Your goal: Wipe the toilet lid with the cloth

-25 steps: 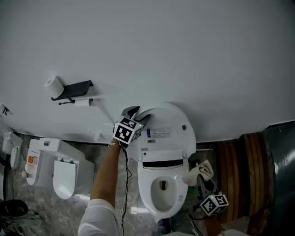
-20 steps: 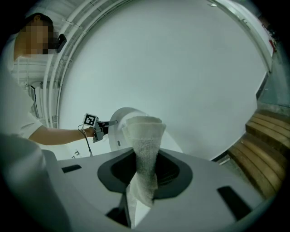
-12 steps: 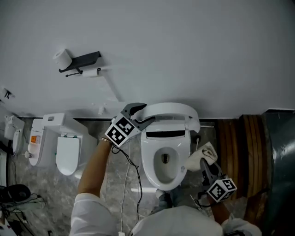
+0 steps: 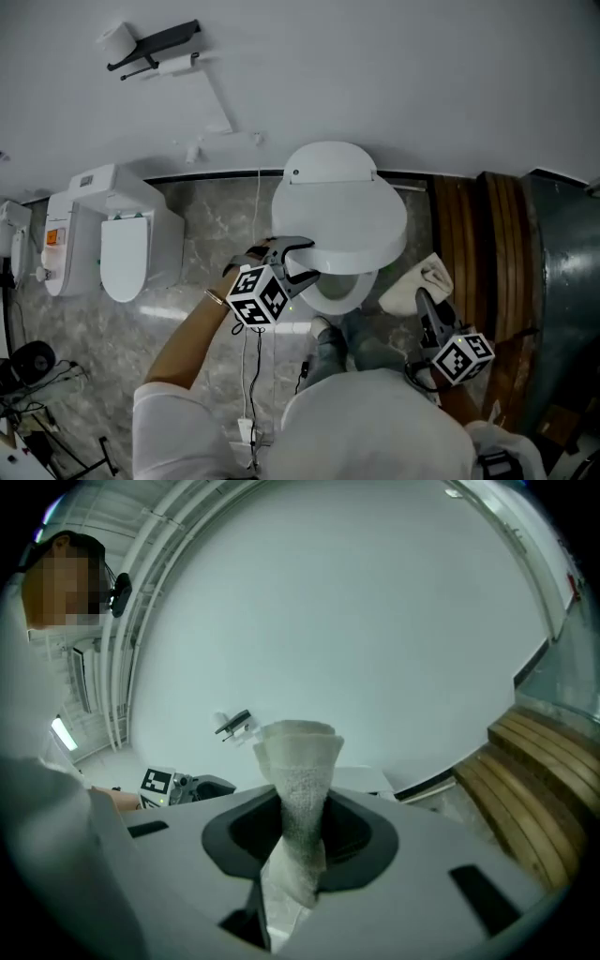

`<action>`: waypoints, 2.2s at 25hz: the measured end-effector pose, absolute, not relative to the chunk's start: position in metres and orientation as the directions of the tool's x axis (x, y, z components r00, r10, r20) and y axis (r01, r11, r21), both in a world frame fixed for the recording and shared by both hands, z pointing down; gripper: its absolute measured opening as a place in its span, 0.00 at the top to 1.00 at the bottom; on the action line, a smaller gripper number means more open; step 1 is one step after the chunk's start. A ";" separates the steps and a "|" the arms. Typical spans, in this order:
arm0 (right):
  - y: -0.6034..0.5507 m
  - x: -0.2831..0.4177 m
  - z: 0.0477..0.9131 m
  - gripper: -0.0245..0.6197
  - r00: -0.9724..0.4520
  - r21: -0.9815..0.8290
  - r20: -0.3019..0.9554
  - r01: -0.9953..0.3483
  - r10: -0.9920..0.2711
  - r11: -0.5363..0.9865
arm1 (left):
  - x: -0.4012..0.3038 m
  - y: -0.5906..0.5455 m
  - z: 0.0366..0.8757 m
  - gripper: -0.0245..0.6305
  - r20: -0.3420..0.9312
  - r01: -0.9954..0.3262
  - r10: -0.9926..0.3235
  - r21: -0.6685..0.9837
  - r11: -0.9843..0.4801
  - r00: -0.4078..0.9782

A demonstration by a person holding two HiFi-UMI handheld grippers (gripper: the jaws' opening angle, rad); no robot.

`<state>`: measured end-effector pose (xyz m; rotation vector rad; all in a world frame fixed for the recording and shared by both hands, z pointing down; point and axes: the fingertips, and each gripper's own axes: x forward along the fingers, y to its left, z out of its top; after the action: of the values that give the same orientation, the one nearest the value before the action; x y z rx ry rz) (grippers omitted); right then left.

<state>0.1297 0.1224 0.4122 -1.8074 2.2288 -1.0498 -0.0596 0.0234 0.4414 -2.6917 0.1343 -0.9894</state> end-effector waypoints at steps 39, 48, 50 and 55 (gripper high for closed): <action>0.082 0.065 0.651 0.82 -0.398 -0.560 0.560 -0.828 -0.726 0.022 | -0.072 0.164 0.830 0.57 0.795 -0.318 -0.106 0.114 -0.941 0.598; 0.072 0.071 0.660 0.82 -0.398 -0.555 0.583 -0.832 -0.709 0.010 | -0.070 0.165 0.838 0.57 0.810 -0.317 -0.081 0.133 -0.939 0.581; 0.061 0.066 0.662 0.82 -0.401 -0.551 0.590 -0.835 -0.700 0.014 | -0.072 0.155 0.832 0.57 0.809 -0.386 -0.105 0.158 -0.909 0.578; -0.001 0.018 0.669 0.82 -0.481 -0.612 0.569 -0.789 -0.667 0.046 | -0.100 0.074 0.765 0.57 0.698 -0.689 -0.379 0.225 -0.689 0.607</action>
<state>0.0176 -0.0006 0.6692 -1.6571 2.3621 -1.5427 -0.1001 0.0736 0.7648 -3.2334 1.1597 -1.1887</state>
